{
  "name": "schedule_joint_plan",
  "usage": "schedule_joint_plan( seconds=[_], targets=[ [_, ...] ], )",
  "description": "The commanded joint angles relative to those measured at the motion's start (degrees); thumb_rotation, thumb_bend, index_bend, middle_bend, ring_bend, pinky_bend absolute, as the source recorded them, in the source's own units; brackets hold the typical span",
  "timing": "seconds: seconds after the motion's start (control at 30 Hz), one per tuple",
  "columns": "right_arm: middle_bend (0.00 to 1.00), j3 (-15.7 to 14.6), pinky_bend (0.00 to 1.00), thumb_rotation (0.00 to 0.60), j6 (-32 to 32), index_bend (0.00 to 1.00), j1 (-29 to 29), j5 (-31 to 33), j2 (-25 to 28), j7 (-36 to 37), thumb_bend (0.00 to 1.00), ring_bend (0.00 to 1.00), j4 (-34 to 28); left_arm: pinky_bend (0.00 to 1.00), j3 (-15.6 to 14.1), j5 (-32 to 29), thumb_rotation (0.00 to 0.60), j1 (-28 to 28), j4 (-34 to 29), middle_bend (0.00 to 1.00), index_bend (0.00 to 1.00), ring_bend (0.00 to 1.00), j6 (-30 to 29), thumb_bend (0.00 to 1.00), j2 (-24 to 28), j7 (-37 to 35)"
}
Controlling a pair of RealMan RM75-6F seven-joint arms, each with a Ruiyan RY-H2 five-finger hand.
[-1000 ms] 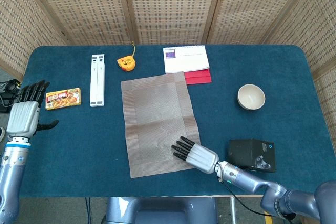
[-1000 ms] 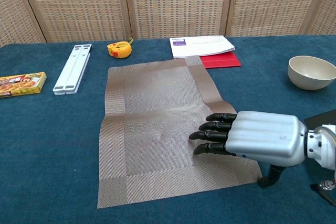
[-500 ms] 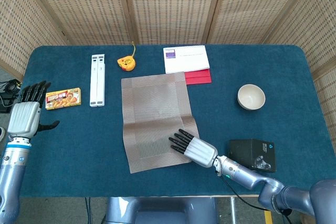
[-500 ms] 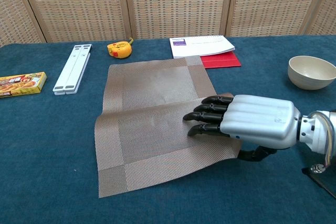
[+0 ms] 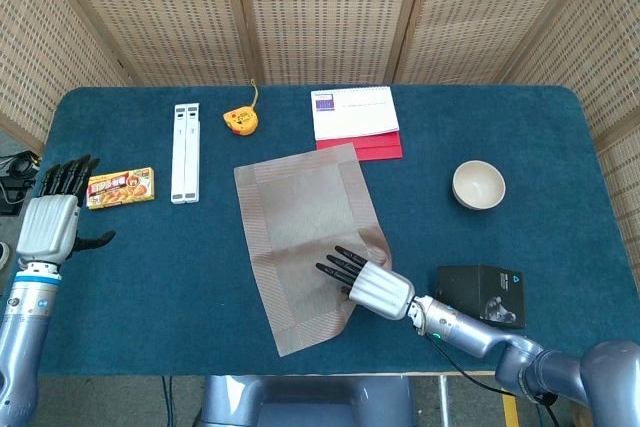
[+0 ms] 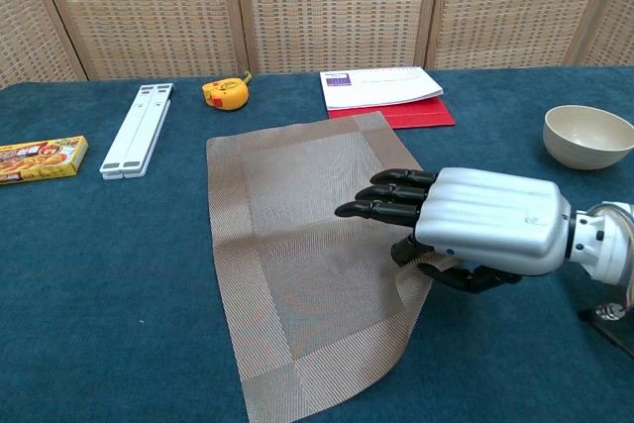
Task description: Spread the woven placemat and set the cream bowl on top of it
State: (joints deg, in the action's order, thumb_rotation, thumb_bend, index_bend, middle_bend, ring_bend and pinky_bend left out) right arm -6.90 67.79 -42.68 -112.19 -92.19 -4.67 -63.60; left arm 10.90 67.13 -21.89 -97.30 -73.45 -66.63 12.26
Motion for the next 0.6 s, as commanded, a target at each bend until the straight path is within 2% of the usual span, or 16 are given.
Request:
schedule_joint_plan(
  seconds=[0.03, 0.2, 0.3, 0.4, 0.6],
  targets=[
    [0.00, -1.77, 0.00, 0.600, 3.26, 0.65, -0.23, -2.87, 0.16, 1.33, 0.79, 0.00, 1.83, 0.00, 0.00, 0.06, 0.600, 0.02, -0.05, 0.00, 0.00, 0.00, -0.02, 0.00, 0.01, 0.00],
    [0.00, -3.81, 0.00, 0.600, 6.92, 0.65, -0.40, -6.45, 2.03, 0.56, 0.76, 0.00, 2.84, 0.00, -0.07, 0.20, 0.600, 0.07, -0.17, 0.00, 0.00, 0.00, -0.06, 0.00, 0.01, 0.10],
    [0.00, -4.81, 0.00, 0.600, 9.16, 0.65, -1.16, -9.89, 5.04, -3.70, 0.74, 0.00, 3.76, 0.00, -0.08, 0.14, 0.600, 0.03, -0.26, 0.00, 0.00, 0.00, 0.04, 0.00, -0.07, 0.24],
    [0.00, -3.42, 0.00, 0.600, 10.13, 0.65, -3.77, -12.47, 10.71, -10.49, 0.70, 0.00, 4.70, 0.00, -0.01, -0.11, 0.600, -0.04, -0.27, 0.00, 0.00, 0.00, 0.16, 0.00, -0.12, 0.44],
    [0.00, 0.15, 0.00, 0.600, 5.54, 0.64, -8.21, -10.40, 16.48, -13.75, 0.62, 0.00, 7.61, 0.00, 0.03, -0.30, 0.600, -0.08, -0.34, 0.00, 0.00, 0.00, 0.30, 0.00, -0.12, 0.58]
  ],
)
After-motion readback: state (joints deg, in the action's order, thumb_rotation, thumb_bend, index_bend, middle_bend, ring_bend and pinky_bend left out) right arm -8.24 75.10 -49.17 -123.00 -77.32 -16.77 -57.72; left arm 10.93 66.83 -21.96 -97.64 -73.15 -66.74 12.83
